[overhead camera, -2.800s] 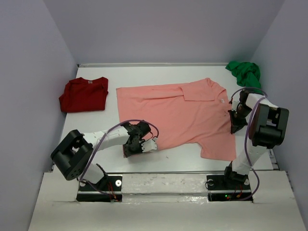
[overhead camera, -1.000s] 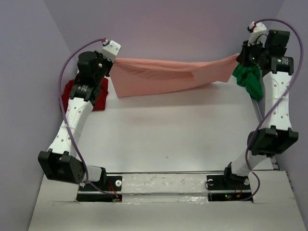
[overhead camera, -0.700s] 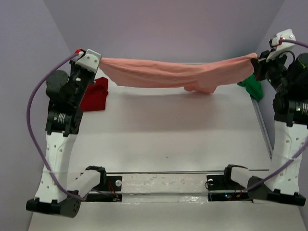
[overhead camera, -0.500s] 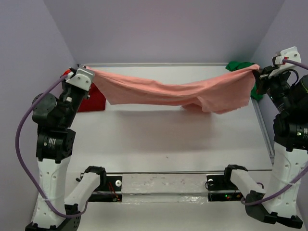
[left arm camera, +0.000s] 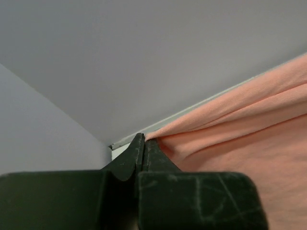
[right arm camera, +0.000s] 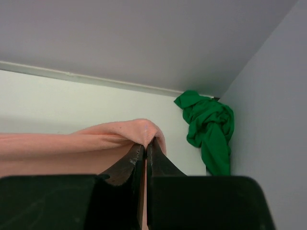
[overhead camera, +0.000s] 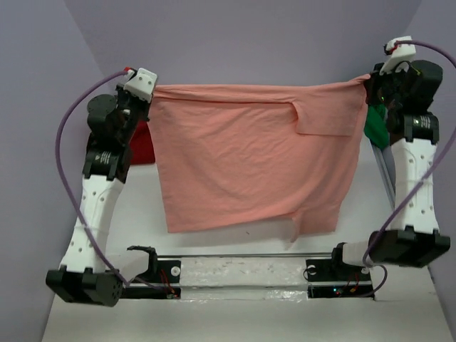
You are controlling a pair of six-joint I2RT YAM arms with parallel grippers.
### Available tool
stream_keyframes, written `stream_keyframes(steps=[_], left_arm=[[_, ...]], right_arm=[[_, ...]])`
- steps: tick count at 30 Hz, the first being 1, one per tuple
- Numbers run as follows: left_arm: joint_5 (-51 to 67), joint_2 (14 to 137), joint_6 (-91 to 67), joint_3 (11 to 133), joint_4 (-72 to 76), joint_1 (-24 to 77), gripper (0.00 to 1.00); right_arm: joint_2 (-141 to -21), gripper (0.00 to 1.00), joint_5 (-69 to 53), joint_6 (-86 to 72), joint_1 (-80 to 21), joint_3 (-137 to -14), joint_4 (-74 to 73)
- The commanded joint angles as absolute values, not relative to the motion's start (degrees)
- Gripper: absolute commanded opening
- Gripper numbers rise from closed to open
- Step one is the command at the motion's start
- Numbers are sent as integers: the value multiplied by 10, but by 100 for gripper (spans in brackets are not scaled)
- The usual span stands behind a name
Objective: Fold and stack the t-shirts
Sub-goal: Flatten the tshirt out
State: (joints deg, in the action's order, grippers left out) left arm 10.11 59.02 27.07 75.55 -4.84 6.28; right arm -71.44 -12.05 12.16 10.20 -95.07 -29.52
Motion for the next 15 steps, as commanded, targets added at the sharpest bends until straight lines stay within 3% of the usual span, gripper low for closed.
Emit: stream_keyframes(steps=[1,7,10,15], left_arm=[[63,665,249,739,54,56,0],[85,851,217,849,66,43,0],[90,952,195,1006,5,43,0],[143,909,172,1058,-19,46,0]], right_arm=[[-830,0,-90,121,107,-989,-245],[-1013,0,-84,123,107,-1120,-270],[-1073,0,-85,120,102,-1269,-322],[-1023,0,-103,118,102,-1312,-354]])
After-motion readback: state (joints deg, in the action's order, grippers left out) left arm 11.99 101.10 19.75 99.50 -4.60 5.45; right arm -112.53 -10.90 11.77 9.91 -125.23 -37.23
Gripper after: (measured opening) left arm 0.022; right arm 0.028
